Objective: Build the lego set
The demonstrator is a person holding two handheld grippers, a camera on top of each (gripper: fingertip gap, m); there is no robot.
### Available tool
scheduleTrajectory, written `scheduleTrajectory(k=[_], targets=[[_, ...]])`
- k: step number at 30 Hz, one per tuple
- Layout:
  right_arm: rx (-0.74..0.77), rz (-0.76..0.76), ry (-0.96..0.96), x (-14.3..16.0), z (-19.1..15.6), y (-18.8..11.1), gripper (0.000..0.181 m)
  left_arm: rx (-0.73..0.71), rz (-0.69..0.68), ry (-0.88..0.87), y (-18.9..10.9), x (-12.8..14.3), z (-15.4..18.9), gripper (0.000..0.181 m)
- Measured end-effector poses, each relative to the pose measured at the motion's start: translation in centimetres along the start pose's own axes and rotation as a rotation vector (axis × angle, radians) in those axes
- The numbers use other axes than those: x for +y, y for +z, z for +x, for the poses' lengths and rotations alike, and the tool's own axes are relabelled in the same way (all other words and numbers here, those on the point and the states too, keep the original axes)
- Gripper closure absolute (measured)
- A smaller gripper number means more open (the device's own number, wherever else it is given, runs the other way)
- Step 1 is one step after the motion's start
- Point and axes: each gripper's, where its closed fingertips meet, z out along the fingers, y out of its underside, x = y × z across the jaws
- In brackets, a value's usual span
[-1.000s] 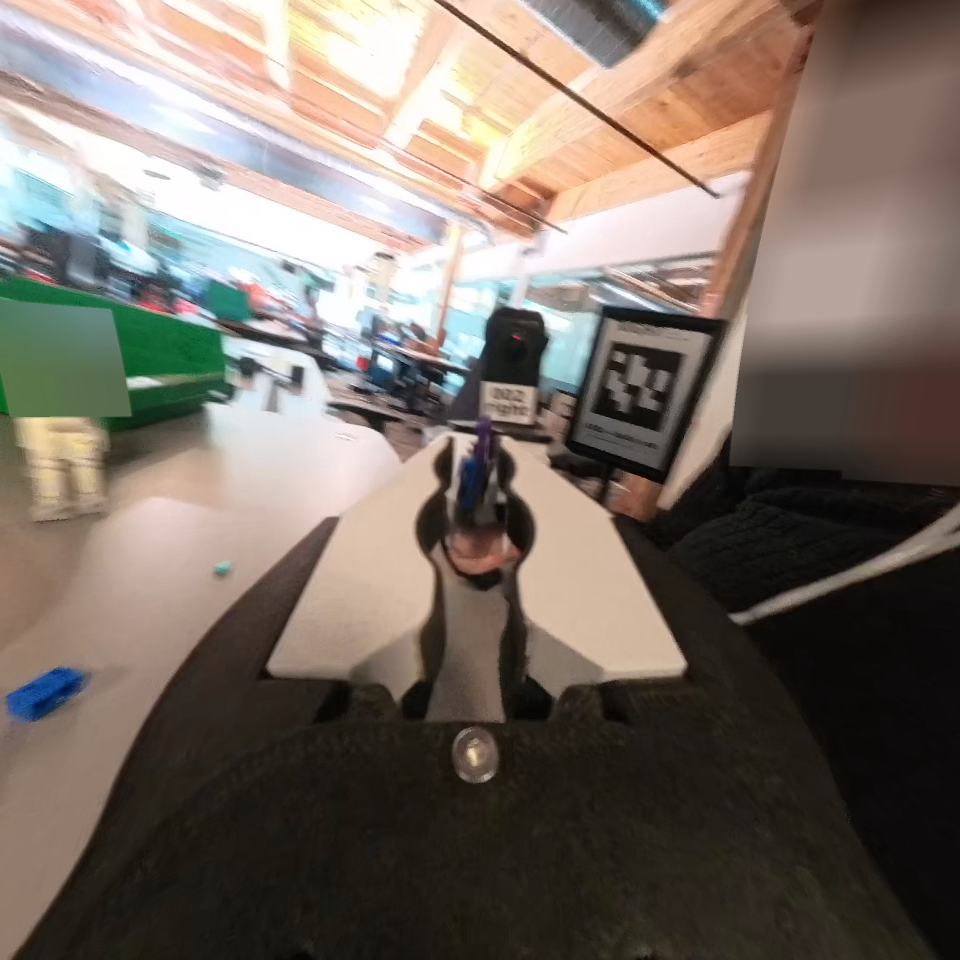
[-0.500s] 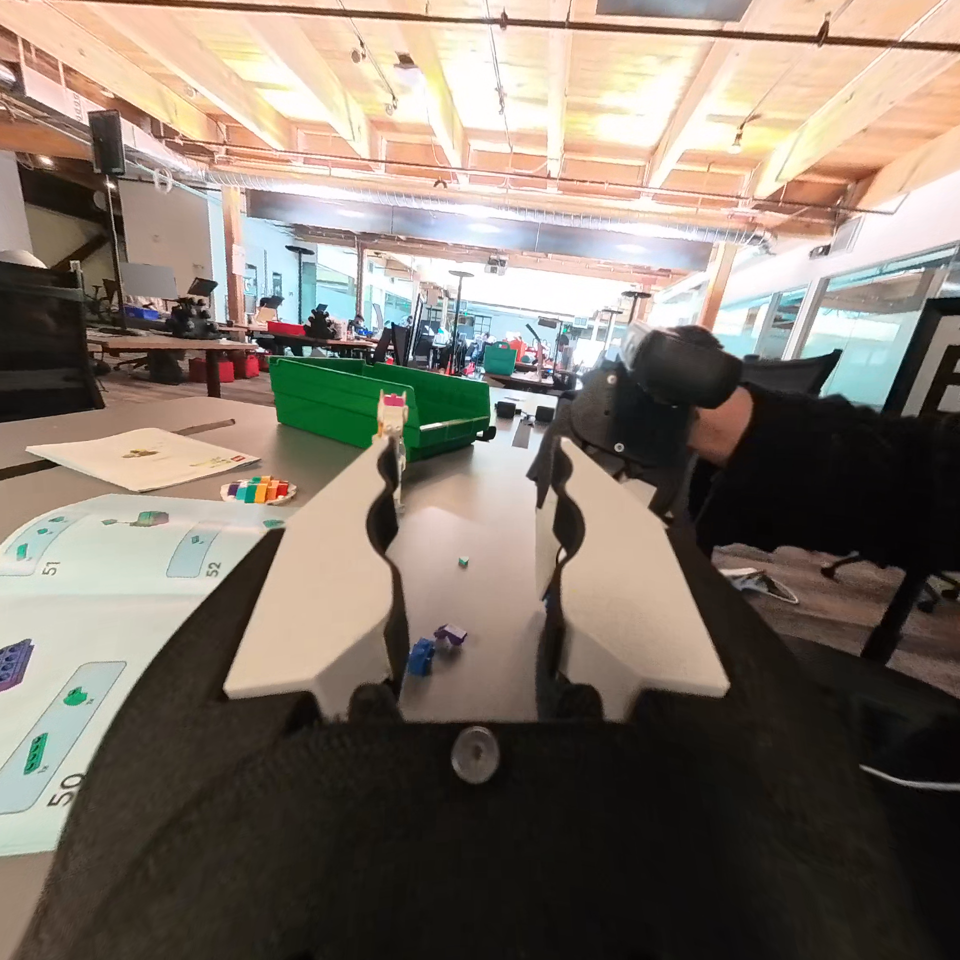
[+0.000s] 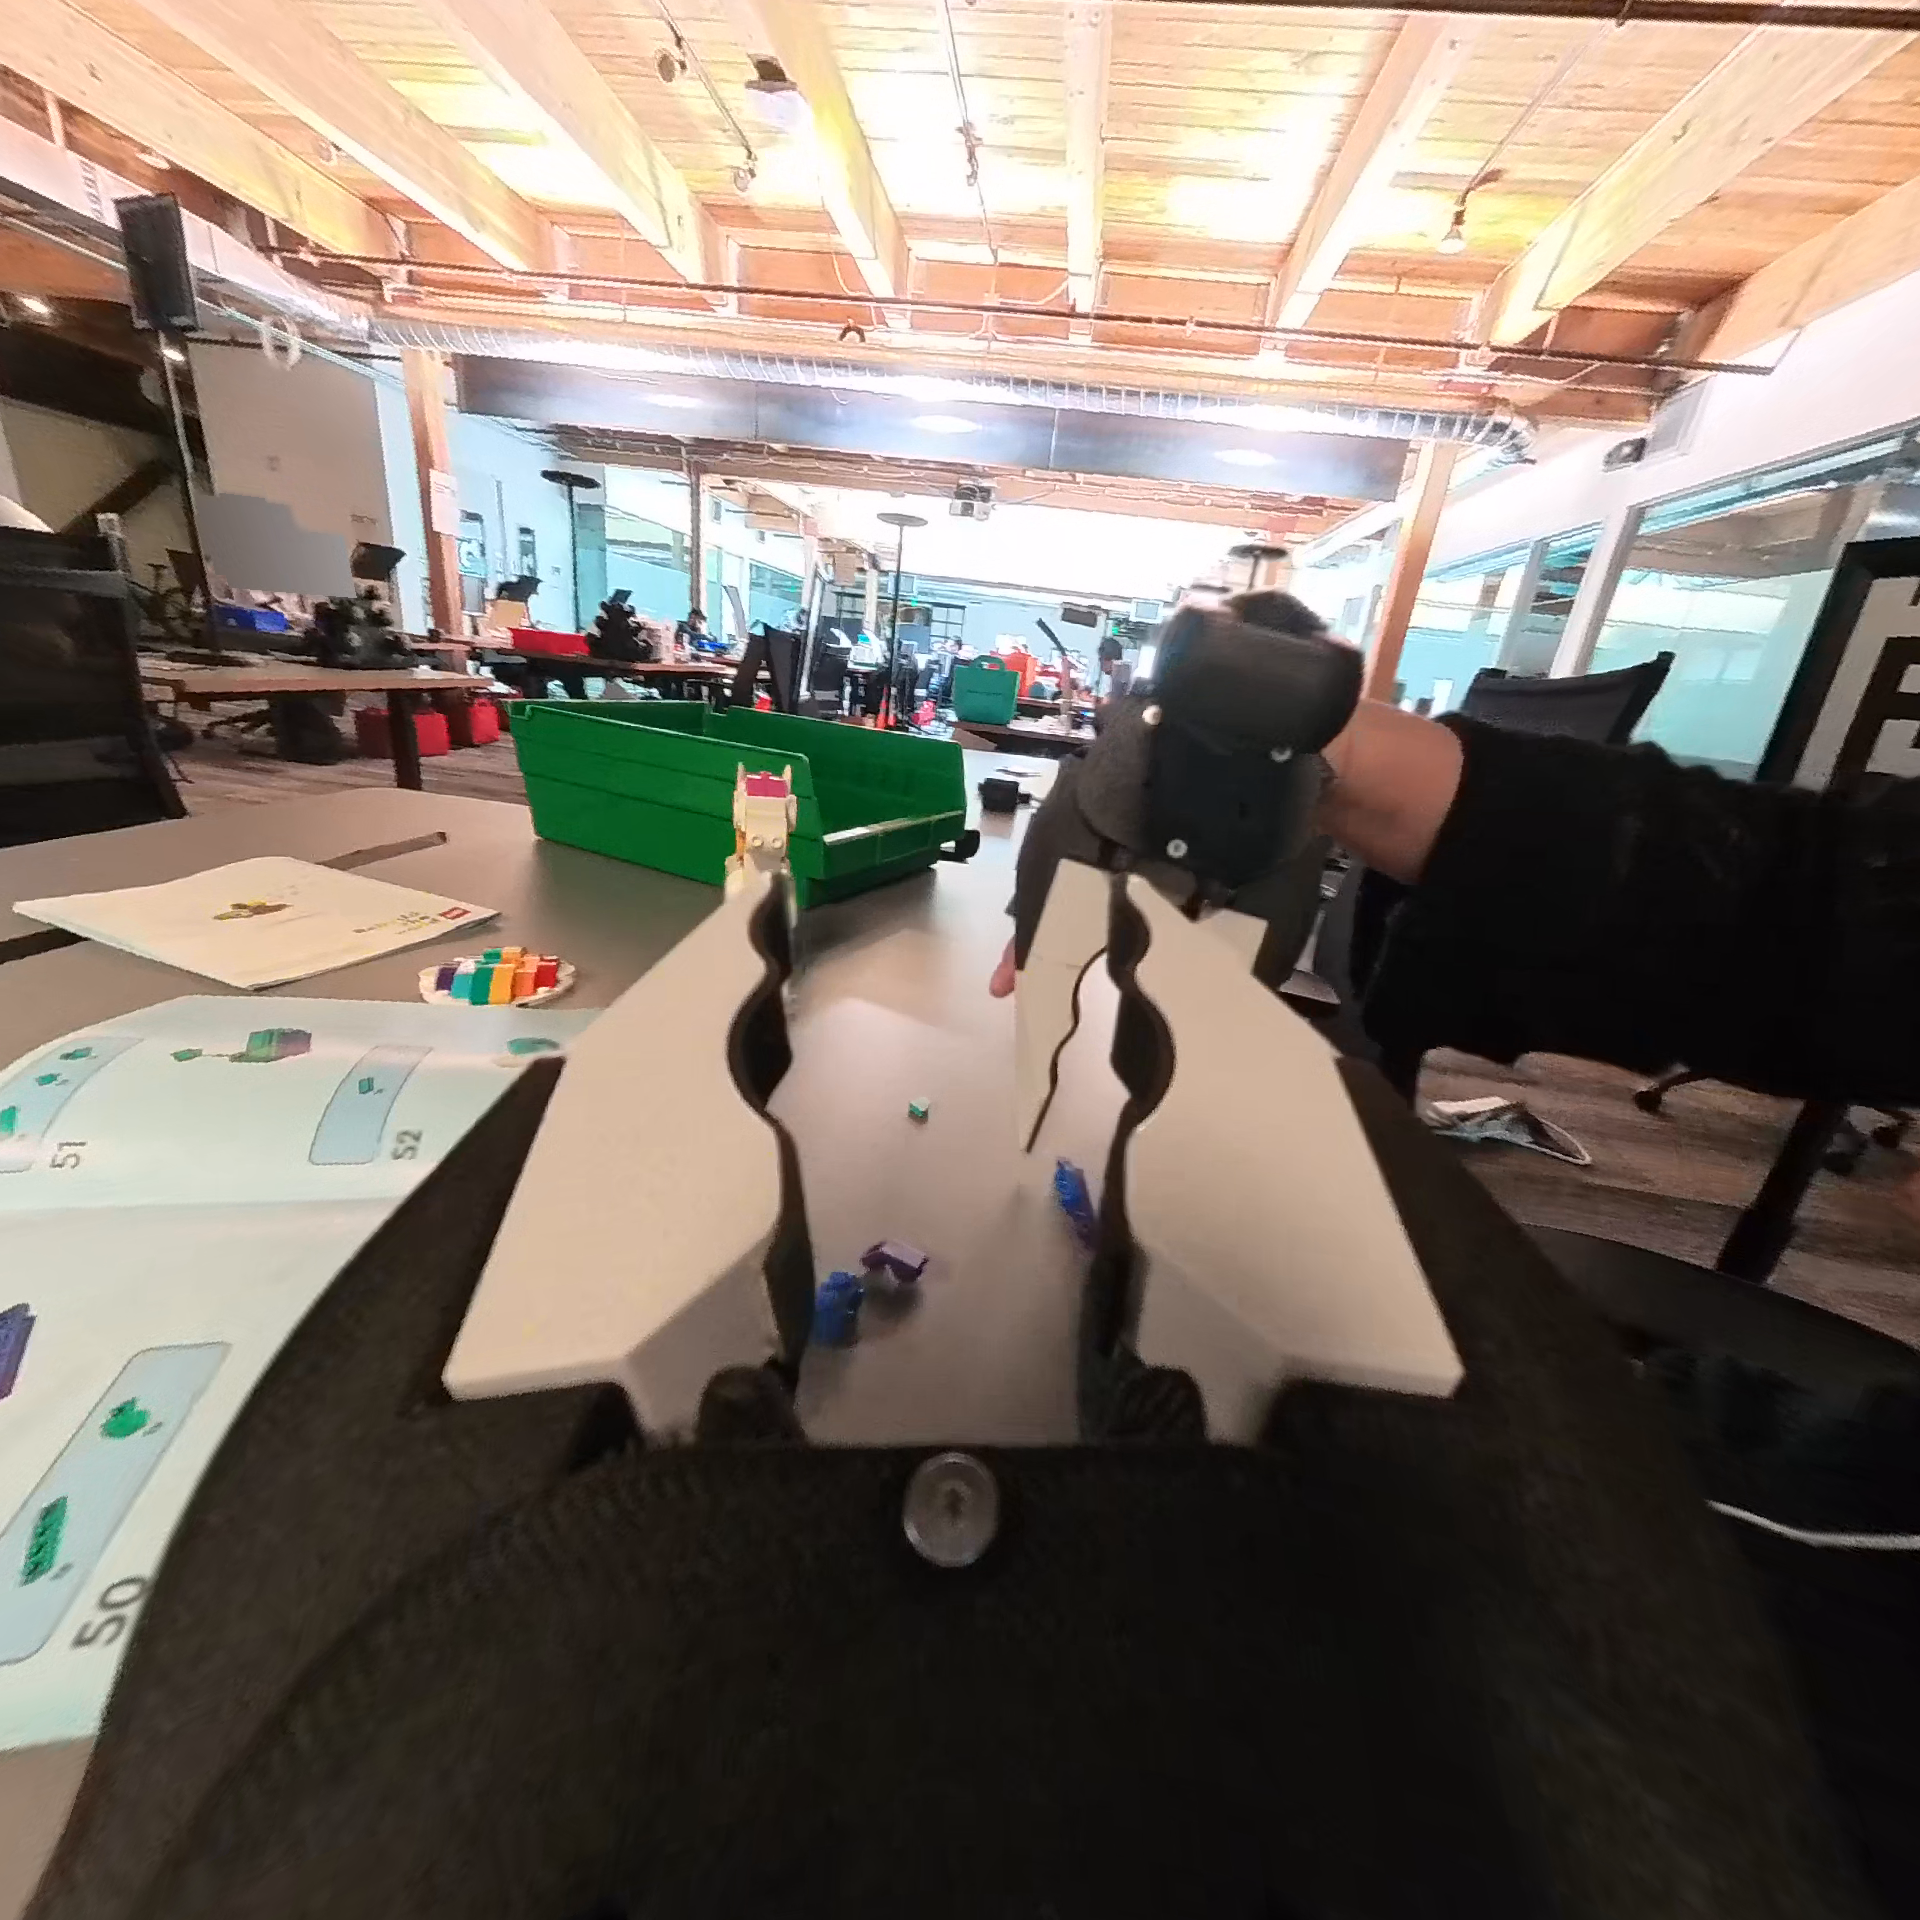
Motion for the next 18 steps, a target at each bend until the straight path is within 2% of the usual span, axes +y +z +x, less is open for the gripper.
scheduleTrajectory(k=[1, 4, 6, 9, 11, 18], targets=[[0.007, 0.037, 0.016, -0.4, 0.1, -0.2, 0.156, -0.017, 0.007, 0.007, -0.1, -0.1, -0.3, 0.121], [-0.005, 0.216, 0.101, -2.8, 0.3, -0.5, 0.152, -0.057, 0.019, 0.017, -0.3, -0.4, -0.9, 0.121], [0.038, 0.287, 0.137, -4.0, 1.1, -0.1, 0.149, -0.068, 0.018, 0.013, -0.4, -0.4, -1.2, 0.122], [0.095, 0.306, 0.24, -4.6, 2.6, 1.1, 0.151, -0.079, 0.014, 0.015, -0.4, -0.3, -1.4, 0.123], [0.069, 0.341, 0.301, -5.3, 2.7, 1.6, 0.152, -0.08, 0.011, 0.019, -0.4, -0.3, -1.4, 0.124], [0.072, 0.409, 0.473, -6.8, 4.0, 1.7, 0.157, -0.107, 0.01, 0.046, -0.6, -0.4, -1.7, 0.126]])
